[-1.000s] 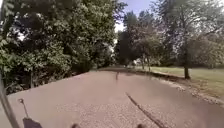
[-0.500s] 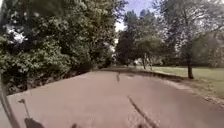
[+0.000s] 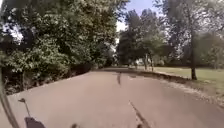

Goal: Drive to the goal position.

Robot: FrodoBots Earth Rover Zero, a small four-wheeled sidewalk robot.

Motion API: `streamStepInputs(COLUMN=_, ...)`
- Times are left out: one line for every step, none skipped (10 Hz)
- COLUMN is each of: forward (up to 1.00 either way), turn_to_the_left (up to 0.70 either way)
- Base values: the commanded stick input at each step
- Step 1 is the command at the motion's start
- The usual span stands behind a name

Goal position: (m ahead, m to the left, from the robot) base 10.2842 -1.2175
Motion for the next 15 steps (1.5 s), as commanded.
streamStepInputs(forward=0.70, turn_to_the_left=0.00)
streamStepInputs(forward=0.70, turn_to_the_left=0.00)
streamStepInputs(forward=0.70, turn_to_the_left=0.00)
streamStepInputs(forward=0.70, turn_to_the_left=0.00)
streamStepInputs(forward=0.70, turn_to_the_left=0.00)
streamStepInputs(forward=0.70, turn_to_the_left=0.00)
streamStepInputs(forward=0.70, turn_to_the_left=0.00)
streamStepInputs(forward=0.70, turn_to_the_left=0.00)
streamStepInputs(forward=0.70, turn_to_the_left=0.00)
streamStepInputs(forward=0.70, turn_to_the_left=0.00)
streamStepInputs(forward=0.70, turn_to_the_left=0.00)
streamStepInputs(forward=0.70, turn_to_the_left=0.00)
streamStepInputs(forward=0.70, turn_to_the_left=0.00)
streamStepInputs(forward=0.70, turn_to_the_left=0.00)
streamStepInputs(forward=0.70, turn_to_the_left=0.00)
